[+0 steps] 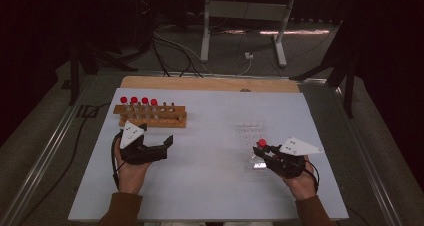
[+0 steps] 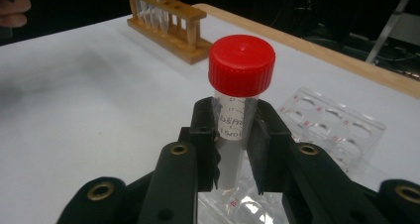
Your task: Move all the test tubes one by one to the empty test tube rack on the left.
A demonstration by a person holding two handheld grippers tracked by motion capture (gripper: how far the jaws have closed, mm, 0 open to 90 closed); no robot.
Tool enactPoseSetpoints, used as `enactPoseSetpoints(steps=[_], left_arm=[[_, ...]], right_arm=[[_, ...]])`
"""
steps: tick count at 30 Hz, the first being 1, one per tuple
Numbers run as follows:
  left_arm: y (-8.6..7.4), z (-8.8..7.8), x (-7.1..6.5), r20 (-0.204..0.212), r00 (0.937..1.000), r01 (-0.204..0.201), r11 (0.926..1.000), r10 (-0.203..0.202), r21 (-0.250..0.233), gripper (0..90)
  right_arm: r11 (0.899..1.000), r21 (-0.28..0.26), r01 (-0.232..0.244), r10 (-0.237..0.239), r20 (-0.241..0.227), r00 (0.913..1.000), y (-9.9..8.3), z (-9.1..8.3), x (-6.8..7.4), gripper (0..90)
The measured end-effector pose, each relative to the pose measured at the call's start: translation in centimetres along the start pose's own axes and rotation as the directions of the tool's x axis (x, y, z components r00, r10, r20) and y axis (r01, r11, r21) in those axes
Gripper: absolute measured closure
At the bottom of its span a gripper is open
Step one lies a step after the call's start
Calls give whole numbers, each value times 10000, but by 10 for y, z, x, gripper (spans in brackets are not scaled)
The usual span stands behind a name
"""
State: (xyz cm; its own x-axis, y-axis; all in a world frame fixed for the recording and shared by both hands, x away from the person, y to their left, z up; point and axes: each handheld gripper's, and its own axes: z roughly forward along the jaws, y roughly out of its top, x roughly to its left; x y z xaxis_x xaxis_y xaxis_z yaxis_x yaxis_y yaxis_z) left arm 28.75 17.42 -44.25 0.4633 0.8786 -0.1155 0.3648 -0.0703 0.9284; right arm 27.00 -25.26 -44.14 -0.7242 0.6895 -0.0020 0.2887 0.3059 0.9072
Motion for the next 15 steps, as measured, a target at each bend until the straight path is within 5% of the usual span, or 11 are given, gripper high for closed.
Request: enactPoseSetpoints(steps=[15], left_arm=[[-2, 1, 1, 19, 10000, 42, 10000, -42, 72, 7]], right_arm=[[9990, -434, -52, 49, -75, 10000, 13, -9, 4, 744]])
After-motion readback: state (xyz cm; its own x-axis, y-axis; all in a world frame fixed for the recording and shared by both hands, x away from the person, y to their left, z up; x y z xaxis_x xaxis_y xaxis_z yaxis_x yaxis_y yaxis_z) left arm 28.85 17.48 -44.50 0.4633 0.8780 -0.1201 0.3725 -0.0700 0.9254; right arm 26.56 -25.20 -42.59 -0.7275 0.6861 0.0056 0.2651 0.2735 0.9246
